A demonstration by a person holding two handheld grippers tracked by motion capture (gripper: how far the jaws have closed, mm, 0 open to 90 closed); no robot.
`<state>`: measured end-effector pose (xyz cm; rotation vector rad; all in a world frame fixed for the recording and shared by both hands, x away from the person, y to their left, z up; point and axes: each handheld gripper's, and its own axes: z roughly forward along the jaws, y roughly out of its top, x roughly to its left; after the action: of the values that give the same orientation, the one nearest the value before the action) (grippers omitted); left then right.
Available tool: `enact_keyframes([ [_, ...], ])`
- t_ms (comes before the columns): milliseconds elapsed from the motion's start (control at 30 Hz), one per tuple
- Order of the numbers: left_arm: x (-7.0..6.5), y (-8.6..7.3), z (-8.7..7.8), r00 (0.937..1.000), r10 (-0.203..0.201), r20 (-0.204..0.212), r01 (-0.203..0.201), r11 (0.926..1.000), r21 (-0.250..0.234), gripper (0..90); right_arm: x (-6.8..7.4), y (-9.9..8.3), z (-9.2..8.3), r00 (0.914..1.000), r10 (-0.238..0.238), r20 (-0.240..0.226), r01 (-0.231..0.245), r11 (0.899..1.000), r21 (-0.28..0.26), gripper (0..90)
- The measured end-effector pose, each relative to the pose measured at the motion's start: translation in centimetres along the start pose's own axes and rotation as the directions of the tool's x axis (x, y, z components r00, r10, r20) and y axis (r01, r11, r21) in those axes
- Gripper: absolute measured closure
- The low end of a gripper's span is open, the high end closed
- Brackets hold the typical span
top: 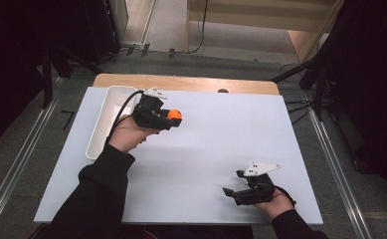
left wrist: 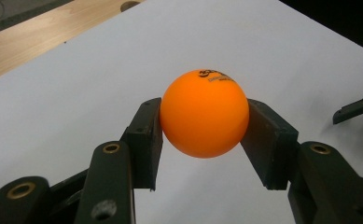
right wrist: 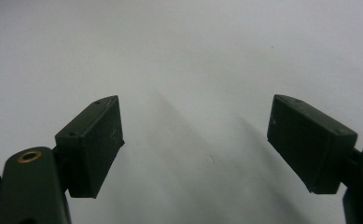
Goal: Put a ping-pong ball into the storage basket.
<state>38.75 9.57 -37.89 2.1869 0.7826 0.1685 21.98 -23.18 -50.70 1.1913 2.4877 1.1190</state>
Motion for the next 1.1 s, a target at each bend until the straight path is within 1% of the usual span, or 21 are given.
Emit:
enact_keyframes([
  [67,0.3,-0.1,-0.3,0.9999,-0.005,-0.01,0.005,1.0,0.0,50.7,0.0,0.0,0.0,1.0,0.001,0.001,-0.001,1.0,-0.001,16.8],
  [167,0.6,-0.1,-0.4,0.9999,-0.009,-0.011,0.009,1.0,-0.003,50.7,0.0,0.1,0.1,1.0,0.002,0.002,-0.002,1.0,-0.001,16.8],
  [300,1.0,-0.1,-1.0,0.9991,-0.015,-0.04,0.015,0.9998,-0.011,50.7,0.0,0.1,0.1,1.0,0.002,0.002,-0.002,1.0,-0.002,16.8],
  [333,1.1,-0.1,-1.2,0.999,-0.016,-0.041,0.016,0.9998,-0.01,50.7,0.0,0.1,0.1,1.0,0.002,0.002,-0.002,1.0,-0.002,16.8],
  [400,1.3,-0.1,-1.4,0.9988,-0.023,-0.043,0.022,0.9995,-0.024,50.7,0.0,0.0,0.1,1.0,0.003,0.001,-0.003,1.0,-0.002,16.8],
  [600,1.7,-0.1,-1.8,0.9981,-0.032,-0.053,0.031,0.9991,-0.028,50.7,0.0,0.0,0.0,1.0,0.006,0.003,-0.006,1.0,-0.002,16.8],
  [667,2.0,-0.1,-1.9,0.9973,-0.035,-0.064,0.033,0.9991,-0.028,50.7,0.0,0.0,0.0,1.0,0.004,0.001,-0.004,1.0,-0.003,16.8],
  [800,2.6,-0.3,-2.3,0.9962,-0.051,-0.071,0.049,0.9982,-0.036,50.7,0.0,0.0,0.0,1.0,0.003,0.001,-0.003,1.0,-0.002,16.8],
  [833,2.6,-0.3,-2.3,0.9962,-0.051,-0.071,0.049,0.9982,-0.036,50.7,0.0,0.0,0.0,1.0,0.003,0.001,-0.003,1.0,-0.002,16.8],
  [1000,3.0,-0.3,-2.7,0.9929,-0.051,-0.107,0.047,0.9983,-0.033,50.7,0.0,0.0,-0.1,1.0,0.007,0.004,-0.007,1.0,-0.003,16.7],
  [1100,3.3,-0.4,-2.7,0.9921,-0.059,-0.111,0.055,0.9978,-0.036,50.7,0.0,-0.1,-0.1,1.0,0.003,0.004,-0.003,1.0,-0.004,16.8],
])
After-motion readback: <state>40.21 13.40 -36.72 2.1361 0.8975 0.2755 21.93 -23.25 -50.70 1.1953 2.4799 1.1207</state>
